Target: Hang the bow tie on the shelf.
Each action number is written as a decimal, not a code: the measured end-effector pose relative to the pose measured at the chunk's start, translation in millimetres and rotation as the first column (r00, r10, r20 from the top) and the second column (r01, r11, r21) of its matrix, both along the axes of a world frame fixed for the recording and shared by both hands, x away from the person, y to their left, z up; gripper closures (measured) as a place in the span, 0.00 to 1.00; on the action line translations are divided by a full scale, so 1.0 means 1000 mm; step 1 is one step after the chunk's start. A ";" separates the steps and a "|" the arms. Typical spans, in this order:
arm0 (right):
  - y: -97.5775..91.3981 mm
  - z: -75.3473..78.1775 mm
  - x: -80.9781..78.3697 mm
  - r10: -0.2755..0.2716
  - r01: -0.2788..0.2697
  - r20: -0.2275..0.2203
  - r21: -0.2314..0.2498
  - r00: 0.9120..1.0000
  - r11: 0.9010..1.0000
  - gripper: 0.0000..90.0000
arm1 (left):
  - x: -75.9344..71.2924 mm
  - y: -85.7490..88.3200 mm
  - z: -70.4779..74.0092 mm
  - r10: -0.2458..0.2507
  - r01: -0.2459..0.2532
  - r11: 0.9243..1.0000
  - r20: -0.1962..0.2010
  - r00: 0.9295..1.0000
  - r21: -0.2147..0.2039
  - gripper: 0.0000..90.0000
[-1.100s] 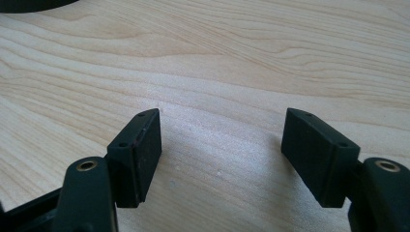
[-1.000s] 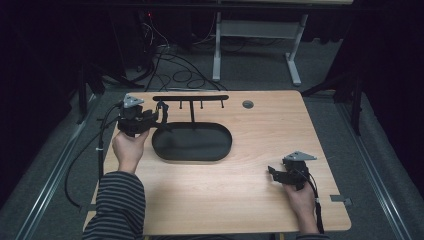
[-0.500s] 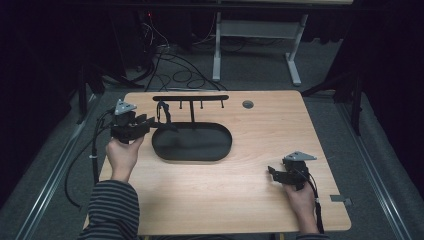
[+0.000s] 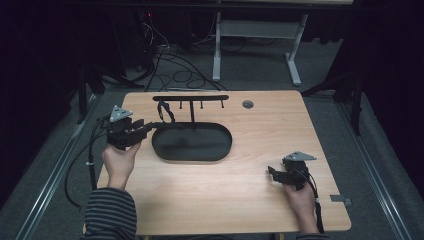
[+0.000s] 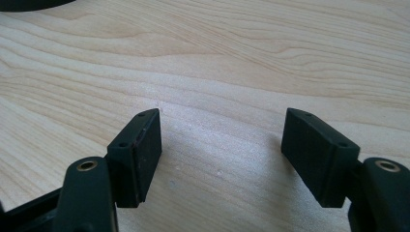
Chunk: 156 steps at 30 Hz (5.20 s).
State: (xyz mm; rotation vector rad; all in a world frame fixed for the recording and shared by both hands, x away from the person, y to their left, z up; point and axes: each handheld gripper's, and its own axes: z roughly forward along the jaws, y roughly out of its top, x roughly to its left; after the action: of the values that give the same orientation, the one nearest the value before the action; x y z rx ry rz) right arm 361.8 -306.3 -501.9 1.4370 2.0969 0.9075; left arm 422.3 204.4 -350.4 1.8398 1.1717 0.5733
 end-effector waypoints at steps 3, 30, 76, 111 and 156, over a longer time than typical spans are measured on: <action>0.000 0.000 0.000 0.001 -0.001 0.000 -0.001 1.000 1.000 0.36 | -0.003 0.000 0.000 -0.003 0.003 1.000 0.003 1.000 0.000 0.70; 0.000 0.000 0.000 0.001 -0.001 0.001 -0.004 1.000 1.000 0.36 | -0.024 0.005 0.001 -0.016 0.016 0.999 0.015 1.000 -0.028 0.68; 0.001 0.000 0.000 0.003 -0.003 0.002 -0.015 1.000 1.000 0.36 | -0.057 0.015 -0.019 -0.023 0.024 0.997 0.004 1.000 -0.069 0.66; 0.001 0.000 0.000 0.002 -0.002 0.002 -0.016 1.000 1.000 0.36 | -0.070 0.017 -0.042 -0.028 0.024 0.994 -0.030 0.999 -0.110 0.65; 0.001 0.000 0.000 0.000 0.000 0.003 -0.017 1.000 1.000 0.36 | -0.081 0.017 -0.079 -0.043 0.024 0.986 -0.111 0.993 -0.166 0.64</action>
State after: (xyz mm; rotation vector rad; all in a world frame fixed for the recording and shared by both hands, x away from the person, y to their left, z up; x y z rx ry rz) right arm 361.6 -304.8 -501.9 1.4262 2.0979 0.8890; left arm 341.5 221.4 -429.3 1.7654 1.2231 0.3450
